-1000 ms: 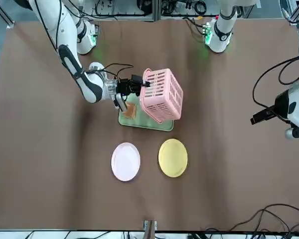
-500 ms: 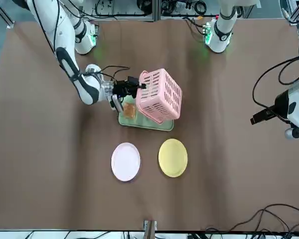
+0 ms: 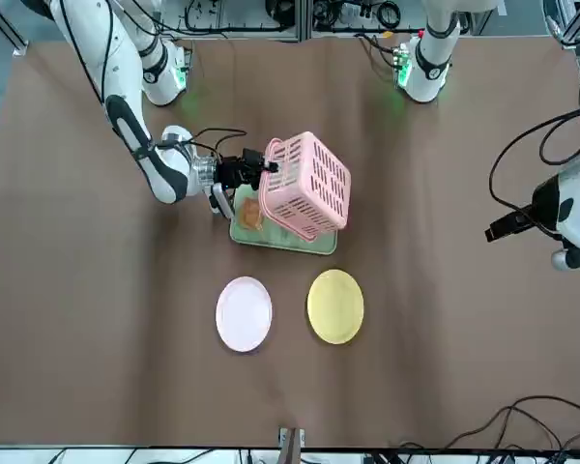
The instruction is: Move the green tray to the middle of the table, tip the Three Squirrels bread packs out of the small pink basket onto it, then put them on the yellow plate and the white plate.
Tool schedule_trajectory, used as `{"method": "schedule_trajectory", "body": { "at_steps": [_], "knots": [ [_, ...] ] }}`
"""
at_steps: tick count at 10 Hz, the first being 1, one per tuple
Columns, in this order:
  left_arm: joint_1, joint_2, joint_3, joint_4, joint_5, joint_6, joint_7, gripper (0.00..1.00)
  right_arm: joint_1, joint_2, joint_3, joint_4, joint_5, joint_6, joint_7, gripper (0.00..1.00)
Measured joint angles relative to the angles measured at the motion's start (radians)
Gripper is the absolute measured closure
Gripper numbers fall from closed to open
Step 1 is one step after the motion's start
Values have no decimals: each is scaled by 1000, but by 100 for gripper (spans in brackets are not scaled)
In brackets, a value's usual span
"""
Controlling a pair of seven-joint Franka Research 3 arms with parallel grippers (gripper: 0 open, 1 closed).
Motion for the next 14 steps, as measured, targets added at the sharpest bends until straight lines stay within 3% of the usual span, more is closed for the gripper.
{"method": "schedule_trajectory", "body": {
  "at_steps": [3,9,14],
  "knots": [
    [0,0,0,0,0,0,0,0,-3,-19,-19,-15,-12,-6,-10,92],
    [0,0,-1,0,0,0,0,0,-4,-159,-39,-93,-16,33,24,92],
    [0,0,-1,0,0,0,0,0,-3,-164,-49,-108,-24,-5,22,92]
  ]
}}
